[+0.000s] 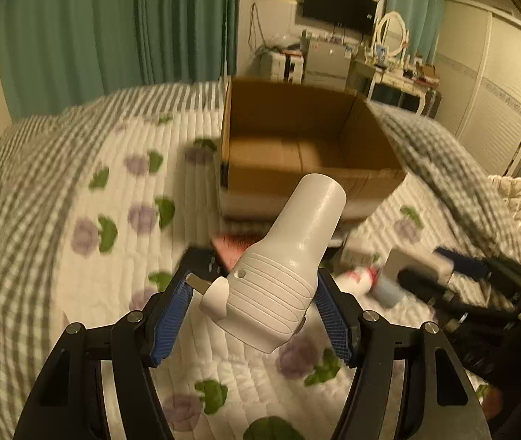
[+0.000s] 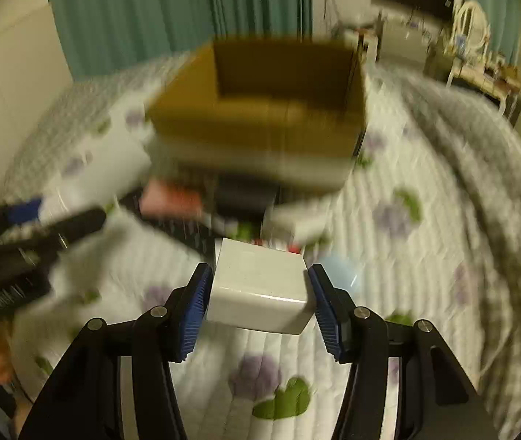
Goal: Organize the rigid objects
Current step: 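Carry both items over the cardboard box and open both tools to drop them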
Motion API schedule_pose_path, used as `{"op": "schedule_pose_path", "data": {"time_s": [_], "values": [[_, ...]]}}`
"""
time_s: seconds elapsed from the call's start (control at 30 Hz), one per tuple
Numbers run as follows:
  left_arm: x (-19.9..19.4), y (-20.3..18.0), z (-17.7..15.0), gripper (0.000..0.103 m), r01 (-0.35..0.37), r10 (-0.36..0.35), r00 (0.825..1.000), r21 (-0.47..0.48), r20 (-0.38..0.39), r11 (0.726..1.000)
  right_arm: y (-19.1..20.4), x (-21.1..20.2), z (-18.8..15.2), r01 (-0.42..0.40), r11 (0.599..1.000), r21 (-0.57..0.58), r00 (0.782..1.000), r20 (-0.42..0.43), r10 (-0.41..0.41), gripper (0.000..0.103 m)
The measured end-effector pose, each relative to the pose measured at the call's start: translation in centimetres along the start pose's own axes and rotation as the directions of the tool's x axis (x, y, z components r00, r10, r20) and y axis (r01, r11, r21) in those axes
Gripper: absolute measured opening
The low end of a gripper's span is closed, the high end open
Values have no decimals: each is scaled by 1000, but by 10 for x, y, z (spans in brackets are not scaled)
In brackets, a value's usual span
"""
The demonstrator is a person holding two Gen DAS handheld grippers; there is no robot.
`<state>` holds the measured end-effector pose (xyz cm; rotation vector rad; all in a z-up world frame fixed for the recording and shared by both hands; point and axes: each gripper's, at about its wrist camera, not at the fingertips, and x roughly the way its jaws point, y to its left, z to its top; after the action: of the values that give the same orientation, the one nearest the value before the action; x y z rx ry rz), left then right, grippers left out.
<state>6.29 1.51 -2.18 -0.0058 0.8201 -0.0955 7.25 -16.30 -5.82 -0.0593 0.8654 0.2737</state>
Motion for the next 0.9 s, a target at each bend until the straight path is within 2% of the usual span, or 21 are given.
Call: {"op": "schedule_pose_path", "data": {"time_s": [0.17, 0.27, 0.37, 0.47, 0.57, 0.73, 0.9], "values": [[-7, -3, 48, 68, -15, 14, 998, 16, 64, 1000, -10, -45, 59, 23, 1000, -10, 990, 141, -21, 54], [0, -4, 79, 68, -25, 23, 996, 21, 91, 999, -14, -53, 93, 37, 999, -13, 981, 192, -34, 54], [17, -6, 105, 68, -29, 27, 996, 23, 83, 999, -16, -52, 127, 53, 998, -28, 973, 225, -46, 54], [44, -14, 125, 68, -41, 38, 997, 45, 65, 998, -22, -39, 155, 60, 997, -42, 971, 234, -49, 54], [70, -24, 131, 68, -42, 39, 998, 74, 39, 996, -30, -12, 175, 63, 997, -50, 973, 226, -51, 54], [114, -32, 128, 68, -35, 35, 999, 112, 6, 993, -43, 28, 184, 59, 997, -58, 979, 200, -47, 54], [137, -40, 123, 68, -27, 27, 1000, 140, 2, 990, -57, 63, 188, 35, 997, -64, 984, 176, -23, 54]]}}
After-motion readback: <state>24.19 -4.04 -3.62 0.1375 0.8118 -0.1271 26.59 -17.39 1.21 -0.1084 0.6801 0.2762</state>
